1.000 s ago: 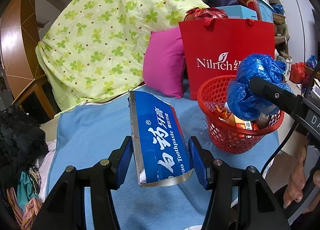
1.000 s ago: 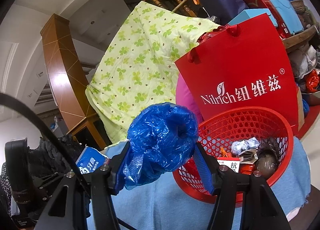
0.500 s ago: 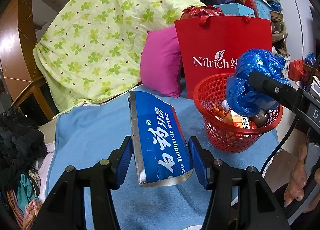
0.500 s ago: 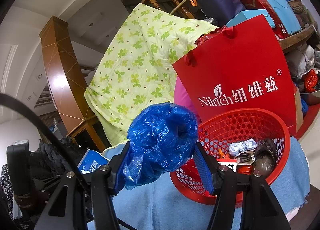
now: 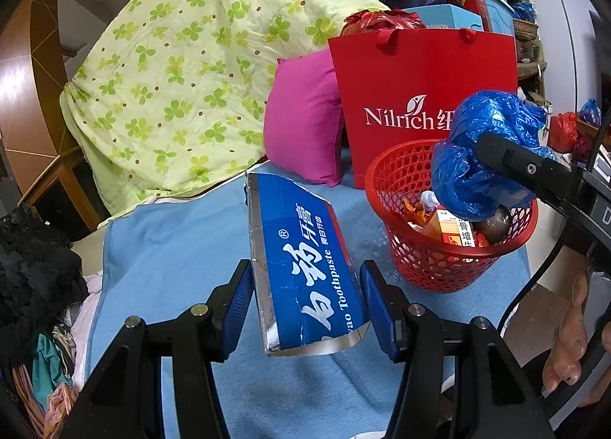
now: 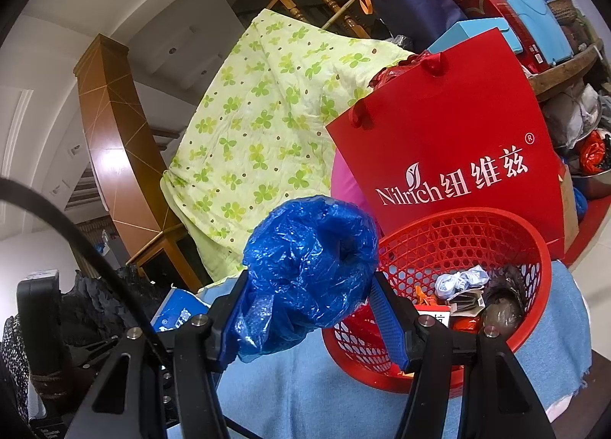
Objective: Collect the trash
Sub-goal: 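Carry the toothpaste box and blue bag over the red basket with both tools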
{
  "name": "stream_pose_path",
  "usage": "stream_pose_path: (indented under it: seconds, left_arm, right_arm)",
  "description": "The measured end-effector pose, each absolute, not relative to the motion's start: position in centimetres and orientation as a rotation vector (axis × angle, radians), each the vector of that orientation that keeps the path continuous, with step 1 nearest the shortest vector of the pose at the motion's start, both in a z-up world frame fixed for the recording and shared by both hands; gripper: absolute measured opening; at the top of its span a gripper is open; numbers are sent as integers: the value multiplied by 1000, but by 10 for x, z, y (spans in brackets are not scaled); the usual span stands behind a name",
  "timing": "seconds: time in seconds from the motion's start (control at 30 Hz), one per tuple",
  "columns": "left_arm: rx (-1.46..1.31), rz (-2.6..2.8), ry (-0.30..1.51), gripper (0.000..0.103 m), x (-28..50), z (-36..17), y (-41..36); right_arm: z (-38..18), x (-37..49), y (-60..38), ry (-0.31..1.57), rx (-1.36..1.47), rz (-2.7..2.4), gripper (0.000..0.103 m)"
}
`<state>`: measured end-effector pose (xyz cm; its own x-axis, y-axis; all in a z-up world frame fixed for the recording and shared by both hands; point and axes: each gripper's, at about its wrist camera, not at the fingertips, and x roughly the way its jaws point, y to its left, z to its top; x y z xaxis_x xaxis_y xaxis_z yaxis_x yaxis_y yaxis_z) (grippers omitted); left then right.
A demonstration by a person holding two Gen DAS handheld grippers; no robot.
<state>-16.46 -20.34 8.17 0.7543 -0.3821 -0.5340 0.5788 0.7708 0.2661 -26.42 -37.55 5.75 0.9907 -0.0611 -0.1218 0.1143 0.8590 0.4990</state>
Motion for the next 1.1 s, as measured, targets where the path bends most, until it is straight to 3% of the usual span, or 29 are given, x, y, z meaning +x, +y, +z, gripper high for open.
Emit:
stream_pose_path:
  seconds: [1.1]
  left_arm:
    - [456, -572, 513, 59, -164, 65, -215]
  right_arm:
    - [56, -282, -374, 82, 549, -133, 64]
